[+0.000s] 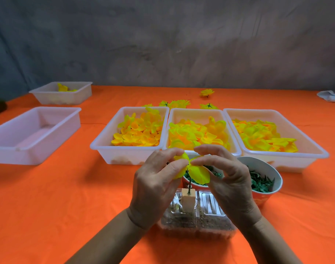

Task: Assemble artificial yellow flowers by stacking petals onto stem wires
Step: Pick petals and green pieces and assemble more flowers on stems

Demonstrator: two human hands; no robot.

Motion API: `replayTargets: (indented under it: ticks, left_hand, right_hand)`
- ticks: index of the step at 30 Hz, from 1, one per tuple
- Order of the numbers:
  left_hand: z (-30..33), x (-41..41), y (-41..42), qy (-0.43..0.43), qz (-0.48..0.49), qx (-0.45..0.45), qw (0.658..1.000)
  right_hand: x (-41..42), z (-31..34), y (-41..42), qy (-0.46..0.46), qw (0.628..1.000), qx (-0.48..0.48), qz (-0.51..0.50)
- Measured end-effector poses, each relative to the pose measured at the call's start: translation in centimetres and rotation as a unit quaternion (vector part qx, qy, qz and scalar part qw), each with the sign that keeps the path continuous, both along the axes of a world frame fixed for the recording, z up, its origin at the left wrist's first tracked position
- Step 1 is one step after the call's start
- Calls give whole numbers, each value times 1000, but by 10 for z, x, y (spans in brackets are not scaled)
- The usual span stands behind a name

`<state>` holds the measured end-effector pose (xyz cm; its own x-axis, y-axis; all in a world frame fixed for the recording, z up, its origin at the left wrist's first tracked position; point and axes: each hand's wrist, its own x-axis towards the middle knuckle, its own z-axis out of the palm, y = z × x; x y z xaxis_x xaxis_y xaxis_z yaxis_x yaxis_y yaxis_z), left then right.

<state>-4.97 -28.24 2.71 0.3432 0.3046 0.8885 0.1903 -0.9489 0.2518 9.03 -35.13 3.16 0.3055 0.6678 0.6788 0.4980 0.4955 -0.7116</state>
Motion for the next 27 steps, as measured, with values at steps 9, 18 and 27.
replayTargets:
  ticks: [9,18,27]
  left_hand:
    - [0,-1,0,16,-2,29,999]
    - [-1,1,-4,20,16,62,998]
    - [0,0,-5,33,39,90,995]
  right_hand:
    - [0,1,-2,-50,998,21,-31]
    - [0,0,-5,-17,1000,16,-15]
    - [-7,16,-18,275,953,-129,-21]
